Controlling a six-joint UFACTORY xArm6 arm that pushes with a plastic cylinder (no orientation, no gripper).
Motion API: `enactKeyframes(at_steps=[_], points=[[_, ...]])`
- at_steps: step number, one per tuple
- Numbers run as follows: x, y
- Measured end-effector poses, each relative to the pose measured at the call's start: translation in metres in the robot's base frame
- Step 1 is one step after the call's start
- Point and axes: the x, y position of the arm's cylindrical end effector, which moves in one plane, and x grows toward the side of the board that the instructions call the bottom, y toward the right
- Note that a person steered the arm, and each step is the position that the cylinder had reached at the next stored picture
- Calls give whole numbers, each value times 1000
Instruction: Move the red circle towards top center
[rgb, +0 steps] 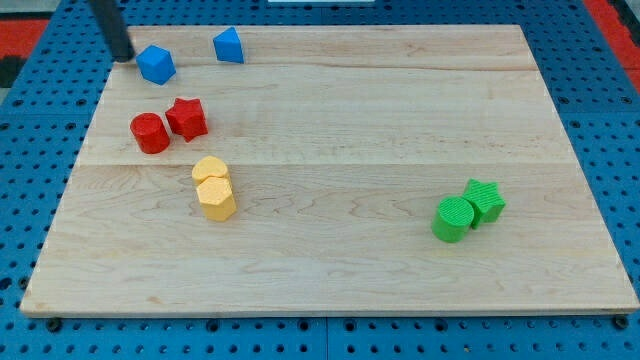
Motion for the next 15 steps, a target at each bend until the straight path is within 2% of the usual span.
enactKeyframes(at_steps=[1, 2, 3, 4, 5, 6, 7, 8, 9, 10, 11, 14, 15], points=[[36, 44], [36, 65], [26, 12], [62, -27], [123, -28], [164, -10], [183, 4], [171, -66], [127, -32], [125, 36], [142, 67], [180, 95], [172, 143]])
